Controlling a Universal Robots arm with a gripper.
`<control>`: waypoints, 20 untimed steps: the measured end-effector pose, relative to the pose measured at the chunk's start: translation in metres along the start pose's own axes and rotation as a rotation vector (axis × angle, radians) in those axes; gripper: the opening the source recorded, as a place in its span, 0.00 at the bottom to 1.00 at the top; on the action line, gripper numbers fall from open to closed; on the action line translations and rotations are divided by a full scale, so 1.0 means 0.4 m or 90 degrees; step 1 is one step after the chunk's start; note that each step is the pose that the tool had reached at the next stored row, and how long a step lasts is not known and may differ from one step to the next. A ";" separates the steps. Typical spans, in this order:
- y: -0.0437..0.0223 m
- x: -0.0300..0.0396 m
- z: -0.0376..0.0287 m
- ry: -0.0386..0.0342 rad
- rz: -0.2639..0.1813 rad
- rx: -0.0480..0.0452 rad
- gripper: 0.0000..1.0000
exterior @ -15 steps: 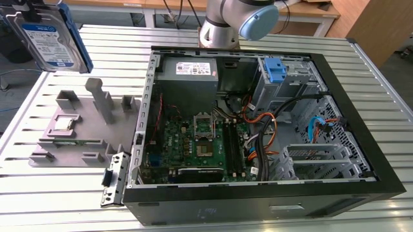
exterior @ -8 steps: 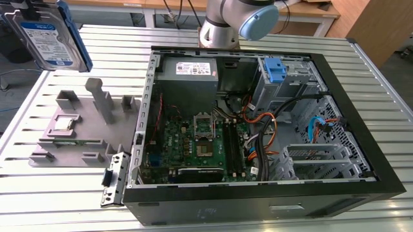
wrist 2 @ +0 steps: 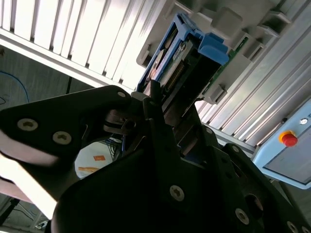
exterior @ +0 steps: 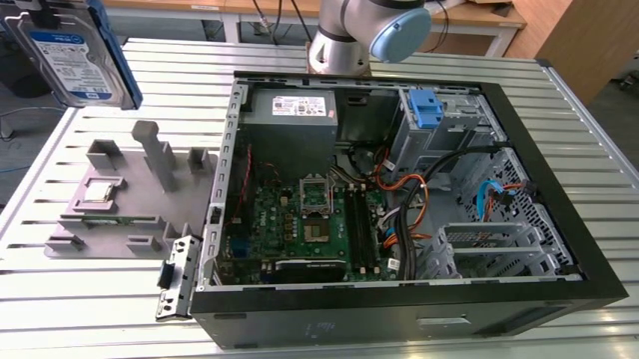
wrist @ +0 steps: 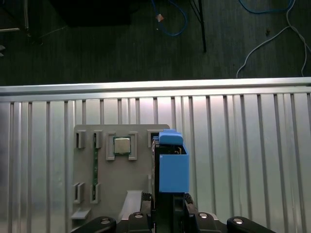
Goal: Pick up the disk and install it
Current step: 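Pick up the disk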
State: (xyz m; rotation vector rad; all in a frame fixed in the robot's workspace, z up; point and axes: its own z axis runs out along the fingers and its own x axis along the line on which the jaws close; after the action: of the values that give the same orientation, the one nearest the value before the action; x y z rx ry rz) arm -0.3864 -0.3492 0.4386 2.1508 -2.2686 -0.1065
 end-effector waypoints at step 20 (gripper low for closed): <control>0.001 -0.001 -0.019 0.0000 0.000 0.0001 0.35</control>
State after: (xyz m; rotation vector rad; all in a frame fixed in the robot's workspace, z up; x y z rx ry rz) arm -0.3864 -0.3491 0.4461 2.1508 -2.2687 -0.1064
